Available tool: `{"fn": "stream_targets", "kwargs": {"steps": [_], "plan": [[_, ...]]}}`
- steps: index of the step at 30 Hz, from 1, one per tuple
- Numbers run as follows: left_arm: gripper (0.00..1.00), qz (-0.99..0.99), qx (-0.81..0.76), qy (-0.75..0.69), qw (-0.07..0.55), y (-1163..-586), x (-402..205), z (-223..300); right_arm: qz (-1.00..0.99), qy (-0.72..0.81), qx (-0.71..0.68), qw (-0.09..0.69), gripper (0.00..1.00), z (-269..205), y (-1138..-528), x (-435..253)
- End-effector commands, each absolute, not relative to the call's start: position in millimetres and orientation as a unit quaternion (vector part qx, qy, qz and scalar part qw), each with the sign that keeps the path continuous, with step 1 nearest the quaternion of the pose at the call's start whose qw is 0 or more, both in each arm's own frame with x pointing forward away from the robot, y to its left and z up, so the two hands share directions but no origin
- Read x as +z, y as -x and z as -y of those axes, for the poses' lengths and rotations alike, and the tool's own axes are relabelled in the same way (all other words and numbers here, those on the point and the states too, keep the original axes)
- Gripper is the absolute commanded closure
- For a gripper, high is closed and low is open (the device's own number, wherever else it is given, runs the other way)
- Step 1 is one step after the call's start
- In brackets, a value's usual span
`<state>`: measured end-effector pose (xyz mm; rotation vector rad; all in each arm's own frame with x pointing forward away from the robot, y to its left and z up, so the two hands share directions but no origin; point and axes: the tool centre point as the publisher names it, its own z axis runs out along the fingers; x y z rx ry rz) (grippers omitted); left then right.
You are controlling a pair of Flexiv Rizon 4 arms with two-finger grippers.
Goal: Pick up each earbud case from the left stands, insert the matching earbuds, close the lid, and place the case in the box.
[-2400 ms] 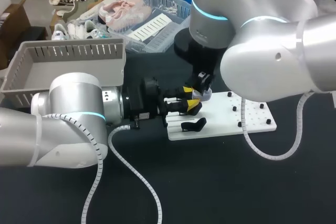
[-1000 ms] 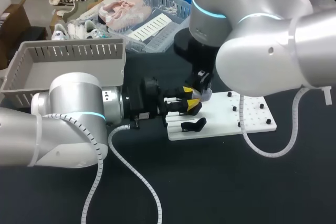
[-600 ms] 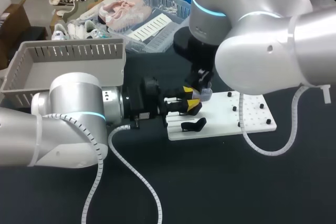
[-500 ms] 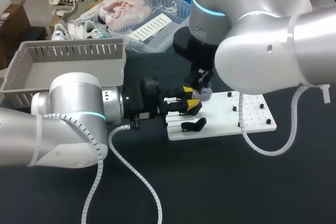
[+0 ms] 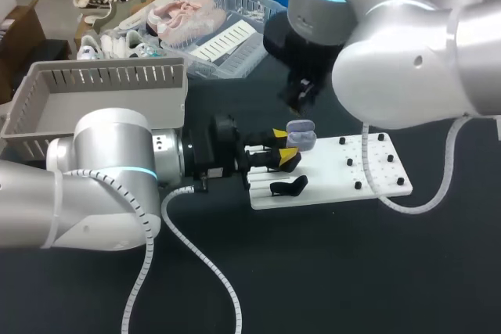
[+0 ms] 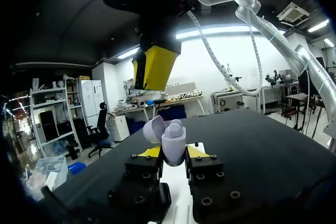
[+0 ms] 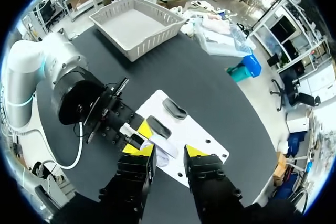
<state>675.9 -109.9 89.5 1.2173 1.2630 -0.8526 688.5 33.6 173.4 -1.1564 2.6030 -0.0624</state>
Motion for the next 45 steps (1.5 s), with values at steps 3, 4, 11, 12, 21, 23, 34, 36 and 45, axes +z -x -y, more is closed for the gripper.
{"fn": "stream_targets", "kwargs": {"steps": [3,4,11,12,21,23,34,36,45], "plan": [[1.00,-0.538,-0.358,-0.515,0.564,-673.8,89.3,110.8,-0.912,0.382,-0.022,0.144,0.70,-30.6,-705.8,169.0],[1.00,-0.538,-0.358,-0.515,0.564,-673.8,89.3,110.8,-0.915,0.377,-0.020,0.141,0.70,-30.3,-709.9,167.2],[1.00,-0.538,-0.358,-0.515,0.564,-673.8,89.3,110.8,-0.924,0.362,-0.012,0.123,0.72,-31.0,-726.9,152.0],[1.00,-0.538,-0.358,-0.515,0.564,-673.8,89.3,110.8,-0.925,0.361,-0.011,0.122,0.72,-31.3,-727.6,150.6],[1.00,-0.538,-0.358,-0.515,0.564,-673.8,89.3,110.8,-0.927,0.360,-0.007,0.106,0.72,-31.6,-722.7,137.0],[1.00,-0.538,-0.358,-0.515,0.564,-673.8,89.3,110.8,-0.927,0.360,-0.007,0.104,0.72,-30.8,-720.7,134.9],[1.00,-0.538,-0.358,-0.515,0.564,-673.8,89.3,110.8,-0.928,0.357,-0.002,0.102,0.73,-23.5,-691.0,134.9],[1.00,-0.538,-0.358,-0.515,0.564,-673.8,89.3,110.8,-0.929,0.356,0.000,0.105,0.74,-21.6,-688.4,136.4],[1.00,-0.538,-0.358,-0.515,0.564,-673.8,89.3,110.8,-0.933,0.334,0.009,0.131,0.69,-4.0,-672.2,147.5]]}}
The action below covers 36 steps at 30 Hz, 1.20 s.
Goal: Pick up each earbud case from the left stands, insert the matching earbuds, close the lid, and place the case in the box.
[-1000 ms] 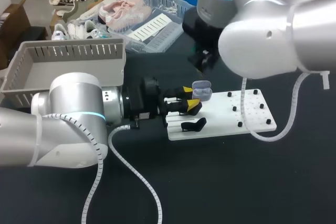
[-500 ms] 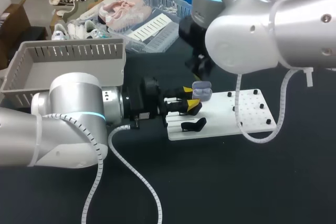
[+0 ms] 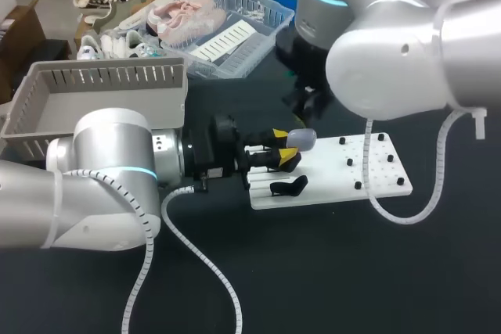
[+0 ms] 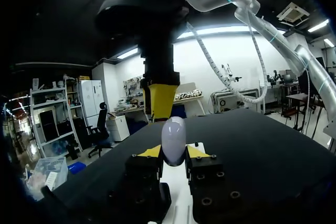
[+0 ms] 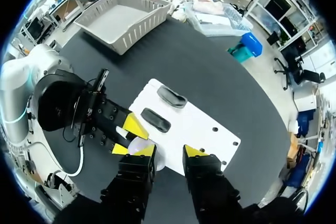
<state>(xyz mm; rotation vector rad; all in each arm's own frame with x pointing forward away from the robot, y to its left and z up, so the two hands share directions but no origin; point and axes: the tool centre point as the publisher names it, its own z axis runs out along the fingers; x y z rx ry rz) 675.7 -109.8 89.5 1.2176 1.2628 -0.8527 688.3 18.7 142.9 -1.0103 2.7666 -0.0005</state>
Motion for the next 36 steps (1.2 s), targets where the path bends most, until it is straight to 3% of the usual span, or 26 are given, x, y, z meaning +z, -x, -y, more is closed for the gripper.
{"fn": "stream_targets", "kwargs": {"steps": [1,8,19,36], "plan": [[1.00,-0.538,-0.358,-0.515,0.564,-673.8,89.3,110.8,-0.934,0.331,0.010,0.132,0.69,-0.7,-669.9,147.6],[1.00,-0.548,-0.324,-0.525,0.564,-681.9,101.7,80.7,-0.943,0.306,0.015,0.128,0.69,21.1,-659.4,141.5],[1.00,-0.571,-0.248,-0.502,0.601,-705.8,120.6,-9.1,-0.953,0.277,0.024,0.119,0.70,44.5,-652.0,130.4],[1.00,-0.697,-0.151,-0.431,0.553,-785.1,100.5,-138.8,-0.970,0.215,0.019,0.109,0.71,82.5,-646.4,126.2]]}}
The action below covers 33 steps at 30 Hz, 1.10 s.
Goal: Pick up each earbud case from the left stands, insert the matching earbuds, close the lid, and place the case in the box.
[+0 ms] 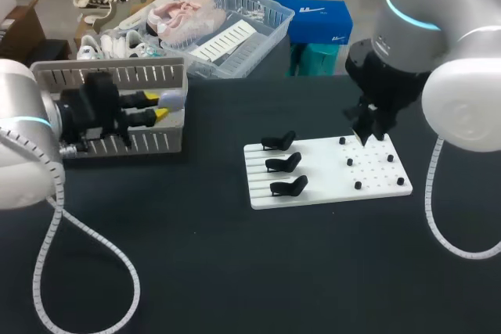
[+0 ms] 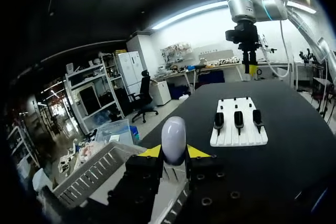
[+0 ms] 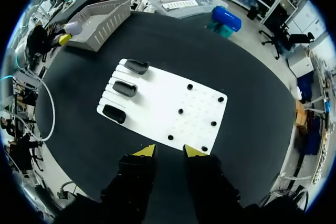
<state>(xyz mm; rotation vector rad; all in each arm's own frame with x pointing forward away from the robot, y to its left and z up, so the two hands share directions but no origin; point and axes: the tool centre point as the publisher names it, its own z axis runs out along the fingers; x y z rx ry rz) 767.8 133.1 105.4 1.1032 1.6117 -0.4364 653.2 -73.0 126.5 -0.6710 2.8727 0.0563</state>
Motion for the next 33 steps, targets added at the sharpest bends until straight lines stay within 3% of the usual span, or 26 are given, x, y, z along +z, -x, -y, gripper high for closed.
{"fn": "stream_targets", "kwargs": {"steps": [1,13,22,23,24,25,33], "plan": [[1.00,-0.704,-0.148,-0.431,0.545,-791.2,97.2,-142.8,-0.972,0.209,0.017,0.109,0.71,85.6,-645.7,126.1],[1.00,-0.741,-0.182,-0.417,0.493,-856.9,60.0,-159.3,-0.981,0.170,0.001,0.096,0.72,103.1,-638.8,128.1],[1.00,-0.741,-0.191,-0.421,0.487,-871.0,60.6,-158.5,-0.983,0.156,0.008,0.094,0.71,106.3,-638.4,122.0],[0.88,-0.742,-0.192,-0.422,0.485,-870.5,61.2,-158.5,-0.983,0.155,0.009,0.094,0.71,106.6,-638.8,121.2],[0.31,-0.746,-0.189,-0.422,0.480,-869.3,62.2,-158.6,-0.983,0.155,0.010,0.093,0.71,106.6,-639.2,120.2],[0.00,-0.746,-0.189,-0.422,0.479,-867.9,62.7,-159.2,-0.983,0.155,0.011,0.093,0.71,106.7,-639.7,119.5],[0.00,-0.746,-0.188,-0.414,0.487,-848.6,71.2,-171.6,-0.983,0.159,0.016,0.093,0.70,108.7,-642.0,117.2]]}}
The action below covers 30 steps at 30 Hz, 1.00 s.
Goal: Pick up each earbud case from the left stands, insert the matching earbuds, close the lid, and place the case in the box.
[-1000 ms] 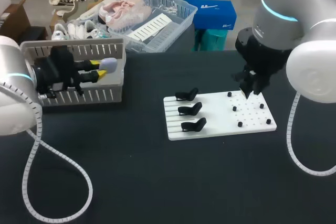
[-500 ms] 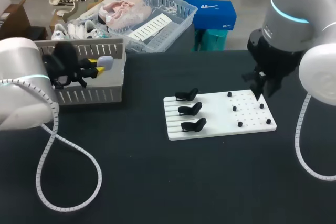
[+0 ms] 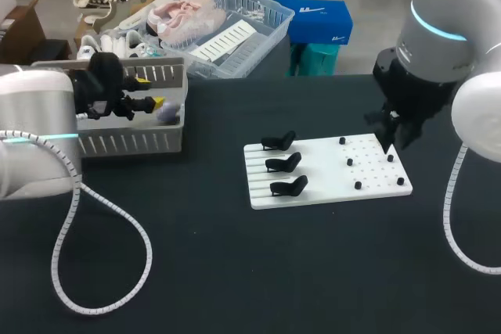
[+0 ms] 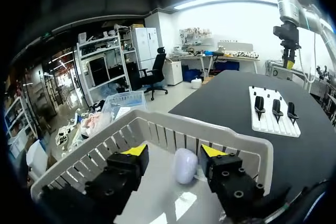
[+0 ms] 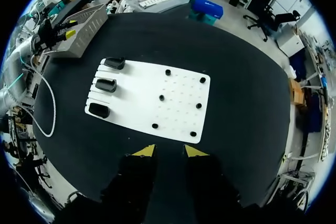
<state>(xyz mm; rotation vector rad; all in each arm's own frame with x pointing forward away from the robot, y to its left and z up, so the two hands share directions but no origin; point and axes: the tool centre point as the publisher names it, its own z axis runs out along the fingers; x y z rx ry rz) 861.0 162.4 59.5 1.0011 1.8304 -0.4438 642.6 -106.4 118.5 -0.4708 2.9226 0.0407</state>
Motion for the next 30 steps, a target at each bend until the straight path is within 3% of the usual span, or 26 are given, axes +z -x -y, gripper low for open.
{"fn": "stream_targets", "kwargs": {"steps": [1,10,13,23,30], "plan": [[0.00,-0.743,-0.187,-0.415,0.491,-844.7,76.5,-171.1,-0.983,0.159,0.016,0.094,0.70,109.1,-641.9,117.0],[0.00,-0.694,-0.173,-0.455,0.530,-810.9,118.5,-148.2,-0.982,0.158,0.028,0.103,0.70,114.4,-640.2,113.9],[0.00,-0.680,-0.179,-0.466,0.537,-797.1,123.2,-132.3,-0.976,0.169,0.044,0.128,0.64,114.2,-637.9,115.8],[0.00,-0.669,-0.206,-0.469,0.538,-773.8,110.8,-98.8,-0.945,0.210,0.099,0.231,0.55,125.6,-626.1,127.9],[0.00,-0.664,-0.216,-0.475,0.535,-758.6,110.1,-84.4,-0.946,0.192,0.101,0.242,0.53,150.4,-618.7,129.4]]}}
